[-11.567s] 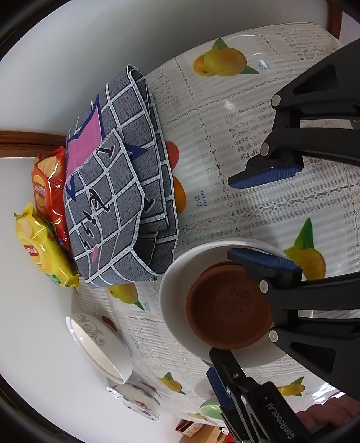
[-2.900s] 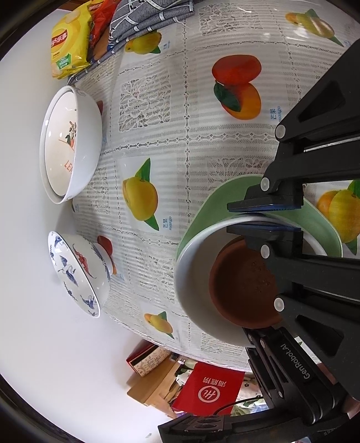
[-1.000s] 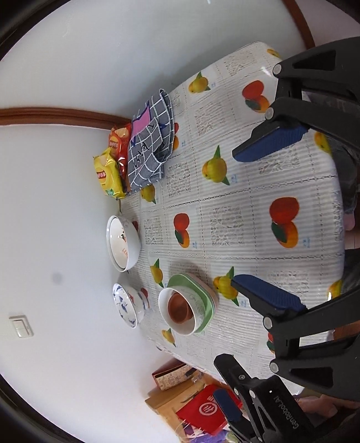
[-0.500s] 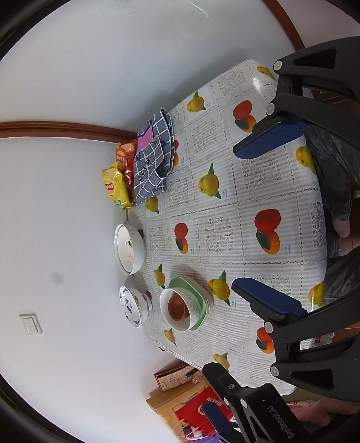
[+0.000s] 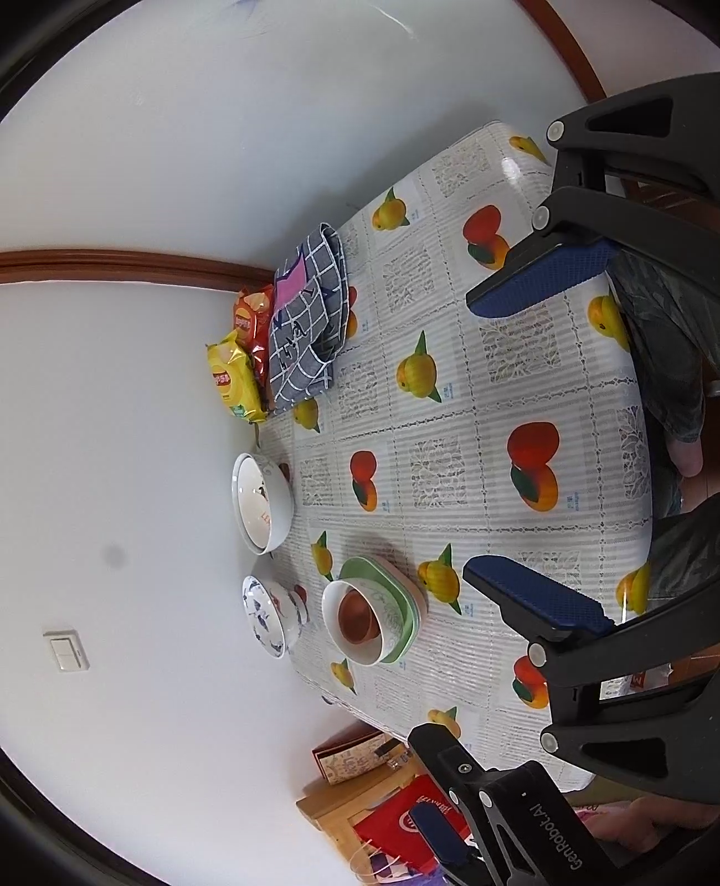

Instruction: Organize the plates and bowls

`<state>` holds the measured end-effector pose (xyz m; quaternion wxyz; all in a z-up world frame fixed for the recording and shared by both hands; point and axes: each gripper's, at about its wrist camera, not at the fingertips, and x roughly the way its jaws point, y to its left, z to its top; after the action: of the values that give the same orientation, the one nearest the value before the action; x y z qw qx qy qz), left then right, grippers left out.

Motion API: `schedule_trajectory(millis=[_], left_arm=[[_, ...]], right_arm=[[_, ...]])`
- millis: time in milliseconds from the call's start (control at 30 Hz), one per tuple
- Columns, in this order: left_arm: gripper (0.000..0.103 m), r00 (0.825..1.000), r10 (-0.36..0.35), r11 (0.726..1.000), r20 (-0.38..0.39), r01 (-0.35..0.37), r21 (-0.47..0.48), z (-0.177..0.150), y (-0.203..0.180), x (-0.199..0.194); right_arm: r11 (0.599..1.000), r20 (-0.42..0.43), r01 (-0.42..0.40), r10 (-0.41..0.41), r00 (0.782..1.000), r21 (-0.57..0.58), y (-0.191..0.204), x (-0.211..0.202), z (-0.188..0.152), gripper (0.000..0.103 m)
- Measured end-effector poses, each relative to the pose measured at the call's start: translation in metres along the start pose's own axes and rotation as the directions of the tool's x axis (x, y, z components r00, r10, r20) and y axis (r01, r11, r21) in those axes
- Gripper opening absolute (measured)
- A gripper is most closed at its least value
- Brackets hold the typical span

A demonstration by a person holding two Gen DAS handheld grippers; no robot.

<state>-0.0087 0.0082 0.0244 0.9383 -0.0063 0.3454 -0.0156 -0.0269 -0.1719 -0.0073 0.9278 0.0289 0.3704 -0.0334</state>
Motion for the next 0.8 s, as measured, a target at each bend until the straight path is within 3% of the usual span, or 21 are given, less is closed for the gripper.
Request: schedule_trajectory(millis=[800], left_arm=[[0.093,1.000,-0.010,1.000,-0.008,0.010,-0.008,-0.0029,0.0024,0.0014]], right_arm=[[1.000,0.015,-0.004,0.004,1.000,0.005,-0.0001,-0.0042,-0.0023,0.087]])
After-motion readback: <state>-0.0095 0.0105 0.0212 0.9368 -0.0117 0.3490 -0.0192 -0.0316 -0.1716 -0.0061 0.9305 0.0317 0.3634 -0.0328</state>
